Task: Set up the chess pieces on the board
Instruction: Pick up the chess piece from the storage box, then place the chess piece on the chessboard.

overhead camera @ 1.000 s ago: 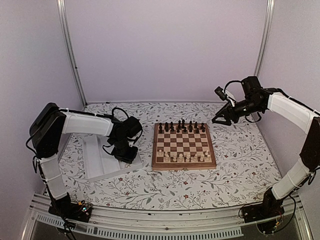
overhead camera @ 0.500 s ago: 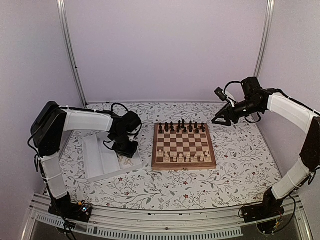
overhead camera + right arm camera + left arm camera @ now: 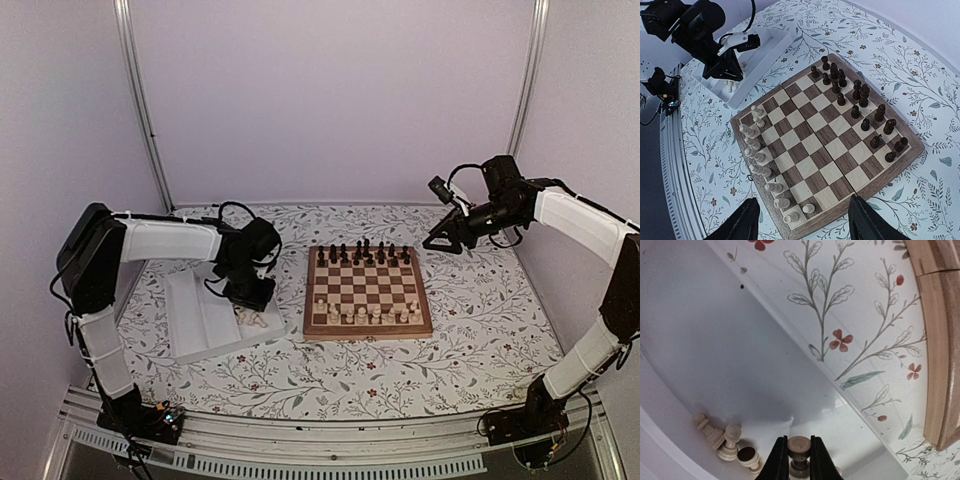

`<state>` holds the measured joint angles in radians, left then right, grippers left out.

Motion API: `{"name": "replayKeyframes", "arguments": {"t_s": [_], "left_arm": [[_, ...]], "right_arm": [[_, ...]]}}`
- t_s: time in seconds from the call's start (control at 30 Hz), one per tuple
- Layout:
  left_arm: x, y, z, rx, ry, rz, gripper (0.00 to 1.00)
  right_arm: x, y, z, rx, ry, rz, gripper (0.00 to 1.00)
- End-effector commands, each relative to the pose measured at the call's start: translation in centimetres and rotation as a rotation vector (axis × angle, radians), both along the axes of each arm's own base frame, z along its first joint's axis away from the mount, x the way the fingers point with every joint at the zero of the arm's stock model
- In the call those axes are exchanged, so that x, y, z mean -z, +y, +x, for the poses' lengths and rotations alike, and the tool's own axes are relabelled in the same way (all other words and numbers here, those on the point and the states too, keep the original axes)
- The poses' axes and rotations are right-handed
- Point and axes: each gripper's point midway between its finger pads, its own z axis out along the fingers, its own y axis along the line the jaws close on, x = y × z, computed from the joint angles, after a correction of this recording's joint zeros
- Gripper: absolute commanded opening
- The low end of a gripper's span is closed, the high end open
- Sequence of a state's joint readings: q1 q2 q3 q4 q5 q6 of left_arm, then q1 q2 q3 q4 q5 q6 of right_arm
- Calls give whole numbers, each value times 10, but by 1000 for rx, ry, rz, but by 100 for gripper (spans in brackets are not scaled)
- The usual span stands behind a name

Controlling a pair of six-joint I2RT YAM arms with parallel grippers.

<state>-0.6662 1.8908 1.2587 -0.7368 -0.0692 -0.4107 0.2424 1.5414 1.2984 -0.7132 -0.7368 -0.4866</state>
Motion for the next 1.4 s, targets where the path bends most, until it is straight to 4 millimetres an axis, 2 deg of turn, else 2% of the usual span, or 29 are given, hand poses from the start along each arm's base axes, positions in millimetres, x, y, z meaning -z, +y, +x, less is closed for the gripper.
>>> {"name": "replayKeyframes", "arguments": {"t_s": [0.0,0.13,0.23,0.43,0.53,0.6,0.7,0.83,0.9,1.1,1.27,1.37], "left_arm": [[-47,-15,18,26,-115,-136,10],[-77,-18,25,21,-192,-199,10],[-87,-13,26,5,-225,-204,10],[-76,-2,18,-29,-202,-196,9],[-79,3,17,-67,-221,-223,7],[-83,7,18,-108,-245,-260,4],[-97,13,20,-191,-293,-333,2],[-114,20,19,-286,-362,-460,0],[-121,23,17,-328,-387,-518,0],[-143,22,11,-416,-451,-716,0],[-166,21,10,-468,-512,-871,0],[-171,20,12,-467,-518,-882,0]], "right_arm": [[-3,6,-5,-26,3,19,63],[-4,11,-8,-43,2,26,63],[-4,16,-11,-61,5,30,63],[2,37,-24,-129,34,41,63],[2,54,-30,-176,48,55,62],[-5,67,-27,-178,65,85,59],[-22,85,-12,-159,91,155,57],[-42,114,12,-102,163,269,55],[-38,138,16,-108,219,293,53],[-16,213,-3,-206,302,272,52],[-8,256,-20,-256,291,261,52],[-5,274,-25,-274,281,251,57]]}}
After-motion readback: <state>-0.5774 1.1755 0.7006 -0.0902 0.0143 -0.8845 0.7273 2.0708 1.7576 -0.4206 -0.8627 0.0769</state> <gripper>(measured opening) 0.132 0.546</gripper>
